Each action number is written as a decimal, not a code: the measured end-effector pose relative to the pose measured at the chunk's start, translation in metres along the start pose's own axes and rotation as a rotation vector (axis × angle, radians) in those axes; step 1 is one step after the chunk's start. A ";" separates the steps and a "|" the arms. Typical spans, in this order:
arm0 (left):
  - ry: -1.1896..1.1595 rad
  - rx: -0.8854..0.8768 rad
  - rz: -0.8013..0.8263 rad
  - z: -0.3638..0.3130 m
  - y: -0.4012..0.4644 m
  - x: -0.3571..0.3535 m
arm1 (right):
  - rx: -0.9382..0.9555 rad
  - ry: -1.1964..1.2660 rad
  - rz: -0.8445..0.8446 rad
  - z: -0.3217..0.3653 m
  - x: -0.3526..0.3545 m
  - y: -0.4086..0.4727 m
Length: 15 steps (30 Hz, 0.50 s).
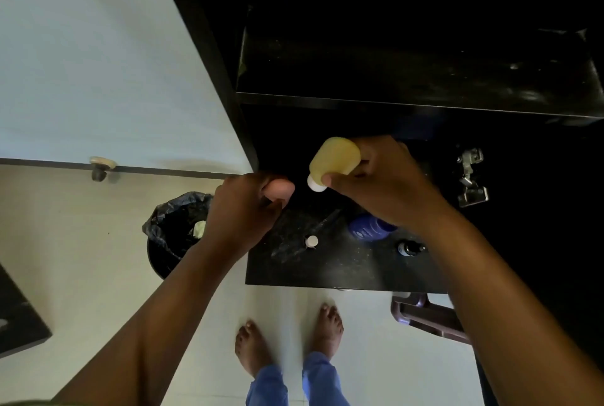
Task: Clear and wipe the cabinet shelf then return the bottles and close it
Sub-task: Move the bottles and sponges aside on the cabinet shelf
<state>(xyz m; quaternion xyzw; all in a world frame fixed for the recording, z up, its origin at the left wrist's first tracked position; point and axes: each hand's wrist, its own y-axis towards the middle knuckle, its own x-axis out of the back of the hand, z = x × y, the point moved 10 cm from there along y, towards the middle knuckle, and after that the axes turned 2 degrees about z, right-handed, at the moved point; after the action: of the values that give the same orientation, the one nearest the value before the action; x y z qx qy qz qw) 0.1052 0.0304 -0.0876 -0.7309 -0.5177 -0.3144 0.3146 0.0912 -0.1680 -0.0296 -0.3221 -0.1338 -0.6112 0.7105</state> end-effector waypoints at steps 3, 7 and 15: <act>-0.007 -0.003 -0.032 0.006 -0.002 0.004 | -0.019 -0.096 -0.045 0.003 -0.028 0.002; -0.034 0.019 -0.044 0.020 -0.001 0.000 | -0.025 -0.135 -0.134 0.006 -0.058 0.004; -0.109 0.019 -0.061 0.034 0.001 -0.008 | -0.126 -0.218 -0.241 -0.006 -0.077 0.007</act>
<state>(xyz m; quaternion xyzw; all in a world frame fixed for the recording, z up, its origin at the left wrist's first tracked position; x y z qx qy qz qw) 0.1081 0.0523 -0.1148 -0.7277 -0.5591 -0.2788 0.2831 0.0798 -0.1112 -0.0813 -0.4121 -0.2089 -0.6607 0.5917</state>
